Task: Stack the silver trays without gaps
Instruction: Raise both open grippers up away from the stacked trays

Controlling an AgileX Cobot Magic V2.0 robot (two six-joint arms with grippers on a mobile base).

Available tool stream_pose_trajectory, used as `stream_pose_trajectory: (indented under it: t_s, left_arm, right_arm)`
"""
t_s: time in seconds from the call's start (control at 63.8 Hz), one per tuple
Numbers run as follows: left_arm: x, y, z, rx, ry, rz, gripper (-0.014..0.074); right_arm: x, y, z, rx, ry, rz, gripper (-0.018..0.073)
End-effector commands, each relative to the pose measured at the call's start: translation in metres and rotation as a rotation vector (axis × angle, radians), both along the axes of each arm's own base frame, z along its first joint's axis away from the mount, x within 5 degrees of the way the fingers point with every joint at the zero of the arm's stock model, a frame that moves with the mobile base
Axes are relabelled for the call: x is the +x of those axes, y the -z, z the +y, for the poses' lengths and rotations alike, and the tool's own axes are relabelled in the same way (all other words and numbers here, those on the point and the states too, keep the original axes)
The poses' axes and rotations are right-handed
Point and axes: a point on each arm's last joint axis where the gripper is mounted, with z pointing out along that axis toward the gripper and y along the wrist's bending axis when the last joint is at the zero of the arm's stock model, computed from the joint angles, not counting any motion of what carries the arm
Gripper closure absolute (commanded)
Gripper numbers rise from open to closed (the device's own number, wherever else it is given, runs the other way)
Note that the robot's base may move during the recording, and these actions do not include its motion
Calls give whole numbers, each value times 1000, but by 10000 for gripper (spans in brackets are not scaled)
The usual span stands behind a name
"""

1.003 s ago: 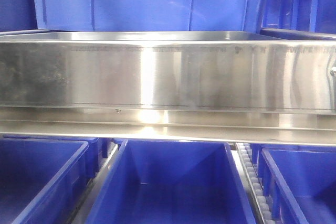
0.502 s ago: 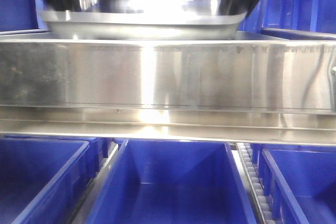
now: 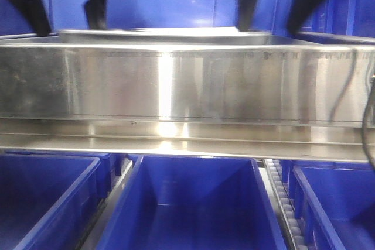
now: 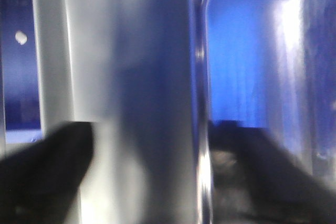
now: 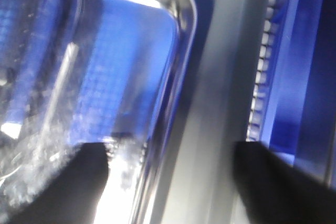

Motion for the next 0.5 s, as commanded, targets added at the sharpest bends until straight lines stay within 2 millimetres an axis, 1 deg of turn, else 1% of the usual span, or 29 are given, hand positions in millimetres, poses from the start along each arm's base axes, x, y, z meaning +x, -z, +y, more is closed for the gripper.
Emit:
stream_pose_trajectory:
  t_s: [0.0,0.047,0.063,0.141,0.172,0.188,0.219,0.235,0.266,0.329,0.36,0.392,0.407,0.486]
  left_arm:
    - [-15,-44,8,-50,8,-129,54]
    - [-24,-55,8,-64,15,-156,55]
    - [-29,-63,9,-74,19,-177,58]
    - [-45,-83,8,-106,43,-238,80]
    - [-52,-92,8,-121,52,-271,95]
    - [-59,-101,8,-138,63,-300,114]
    - [-69,-111,8,-158,79,-336,142]
    - [-76,-119,9,-172,85,-363,162]
    - [-86,-127,9,-190,103,-395,205]
    - [-103,-138,10,-218,130,-443,275]
    - [-109,-140,9,-229,142,-454,307]
    - [-117,-143,9,-243,157,-473,346]
    - [-123,-144,10,-253,167,-484,371]
    - [-137,-142,11,-265,196,-506,463]
  right_arm:
    - [-10,-37,-9,38,-3,-121,-64]
    - [-14,-44,-11,51,-3,-144,-64]
    - [-18,-50,-13,60,-3,-162,-64]
    - [-28,-66,-18,84,-5,-209,-64]
    - [-32,-72,-20,93,-7,-226,-59]
    - [-36,-77,-22,100,-8,-242,-48]
    - [-43,-85,-25,108,-16,-265,-22]
    - [-49,-92,-27,114,-25,-285,6]
    - [-59,-101,-29,122,-44,-313,64]
    - [-76,-114,-32,122,-84,-361,176]
    - [-83,-117,-34,125,-97,-378,217]
    - [-93,-121,-35,132,-114,-398,284]
    - [-99,-121,-36,132,-125,-405,336]
    - [-120,-123,-42,140,-157,-446,459]
